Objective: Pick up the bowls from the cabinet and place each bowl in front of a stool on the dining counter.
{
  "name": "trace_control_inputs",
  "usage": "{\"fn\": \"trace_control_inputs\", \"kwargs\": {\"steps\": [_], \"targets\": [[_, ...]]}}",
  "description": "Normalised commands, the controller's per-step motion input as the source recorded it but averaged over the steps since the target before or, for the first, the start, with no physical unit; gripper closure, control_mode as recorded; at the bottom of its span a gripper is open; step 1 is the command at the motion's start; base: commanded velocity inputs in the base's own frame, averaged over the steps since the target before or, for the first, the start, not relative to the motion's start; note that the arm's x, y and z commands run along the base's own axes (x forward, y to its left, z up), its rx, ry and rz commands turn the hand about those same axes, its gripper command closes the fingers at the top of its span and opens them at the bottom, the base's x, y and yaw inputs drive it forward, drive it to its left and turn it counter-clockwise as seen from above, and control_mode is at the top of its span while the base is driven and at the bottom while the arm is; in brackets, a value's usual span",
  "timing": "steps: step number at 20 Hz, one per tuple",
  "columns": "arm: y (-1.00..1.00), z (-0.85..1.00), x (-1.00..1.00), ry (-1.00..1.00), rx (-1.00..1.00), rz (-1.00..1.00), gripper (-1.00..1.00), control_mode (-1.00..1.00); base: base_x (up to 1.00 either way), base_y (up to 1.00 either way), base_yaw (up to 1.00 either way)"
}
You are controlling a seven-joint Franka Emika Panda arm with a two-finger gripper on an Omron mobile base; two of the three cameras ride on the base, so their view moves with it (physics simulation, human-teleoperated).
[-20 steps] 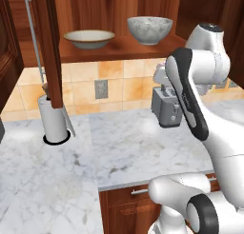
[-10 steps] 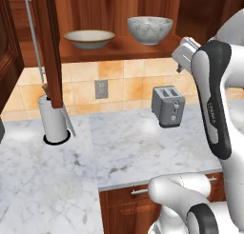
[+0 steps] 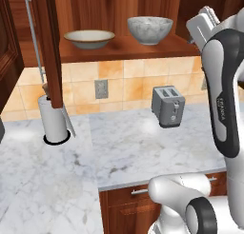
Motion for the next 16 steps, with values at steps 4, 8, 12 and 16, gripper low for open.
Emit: {"fn": "trace_control_inputs", "kwargs": {"steps": [4,8,12,16], "targets": [[-0.13,0.47,0.02,-0.16,0.07,0.0,-1.0,-1.0,0.0,0.0,0.0],[-0.16,0.48,0.08,-0.11,0.09,0.0,-1.0,-1.0,0.0,0.0,0.0],[0.0,0.41,0.1,0.0,0.01,-0.03,-1.0,-1.0,0.0,0.0,0.0],[0.0,0.0,0.25,0.0,0.0,0.0,-1.0,-1.0,0.0,0.0,0.0]]}}
